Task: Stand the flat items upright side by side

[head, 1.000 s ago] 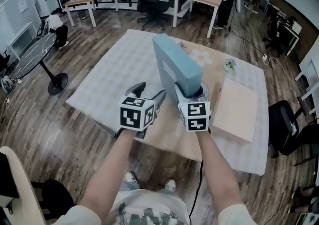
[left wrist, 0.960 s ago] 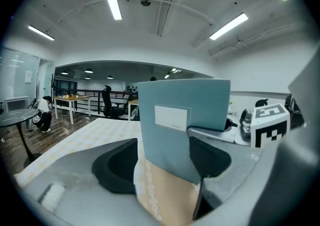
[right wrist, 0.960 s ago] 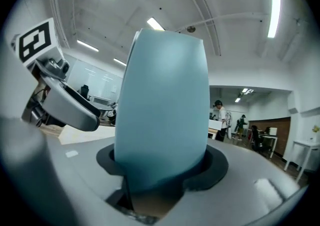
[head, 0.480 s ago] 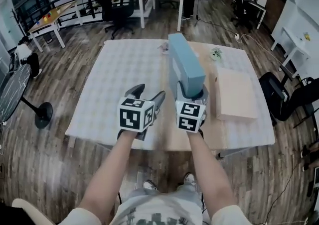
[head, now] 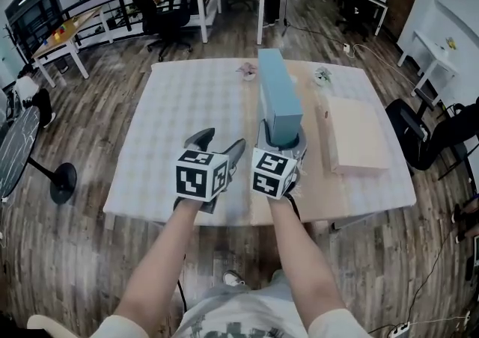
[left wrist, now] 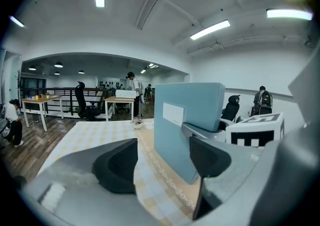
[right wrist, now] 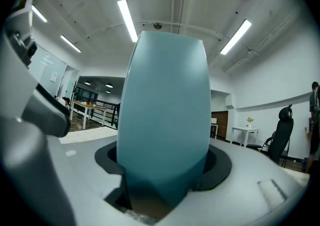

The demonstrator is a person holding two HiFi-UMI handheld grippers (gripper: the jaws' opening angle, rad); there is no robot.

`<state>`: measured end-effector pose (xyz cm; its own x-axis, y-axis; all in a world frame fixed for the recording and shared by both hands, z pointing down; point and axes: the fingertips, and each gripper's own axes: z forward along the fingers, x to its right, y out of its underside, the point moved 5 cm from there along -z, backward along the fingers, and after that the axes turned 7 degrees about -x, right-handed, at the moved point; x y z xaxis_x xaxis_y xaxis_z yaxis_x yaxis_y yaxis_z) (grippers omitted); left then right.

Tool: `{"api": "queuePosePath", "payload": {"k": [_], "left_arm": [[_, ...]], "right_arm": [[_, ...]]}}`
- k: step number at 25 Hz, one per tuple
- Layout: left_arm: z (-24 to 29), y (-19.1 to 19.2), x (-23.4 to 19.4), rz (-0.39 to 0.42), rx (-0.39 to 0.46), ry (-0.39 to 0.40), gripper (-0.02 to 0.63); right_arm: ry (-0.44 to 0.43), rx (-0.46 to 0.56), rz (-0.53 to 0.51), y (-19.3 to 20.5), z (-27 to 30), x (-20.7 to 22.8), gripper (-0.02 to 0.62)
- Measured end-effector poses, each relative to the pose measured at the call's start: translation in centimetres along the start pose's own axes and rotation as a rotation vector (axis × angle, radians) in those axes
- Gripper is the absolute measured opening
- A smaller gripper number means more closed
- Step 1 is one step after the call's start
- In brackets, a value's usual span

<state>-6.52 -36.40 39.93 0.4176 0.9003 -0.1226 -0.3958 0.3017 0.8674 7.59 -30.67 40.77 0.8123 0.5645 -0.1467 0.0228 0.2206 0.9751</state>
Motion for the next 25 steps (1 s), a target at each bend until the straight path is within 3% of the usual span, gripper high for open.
{"api": "queuePosePath", "payload": {"k": [6, 16, 25], "left_arm": [[-0.6, 0.6, 0.2, 0.004, -0.002, 0.002, 0.339], [-0.5, 1.1, 1.9, 0.001, -0.006, 0.018, 0.339], [-1.6, 1.6, 4.0, -0.01, -0.002, -0.035, 0.339]], "right_arm": [[-0.024, -0.032, 0.007, 0.5, 0.0, 0.1, 0.321], [-0.142, -0.108, 0.034, 1.3, -0.9, 0.8, 0.383], [-0.257, -0.093, 0.031, 1.1, -4.0, 1.6, 0.388]]}}
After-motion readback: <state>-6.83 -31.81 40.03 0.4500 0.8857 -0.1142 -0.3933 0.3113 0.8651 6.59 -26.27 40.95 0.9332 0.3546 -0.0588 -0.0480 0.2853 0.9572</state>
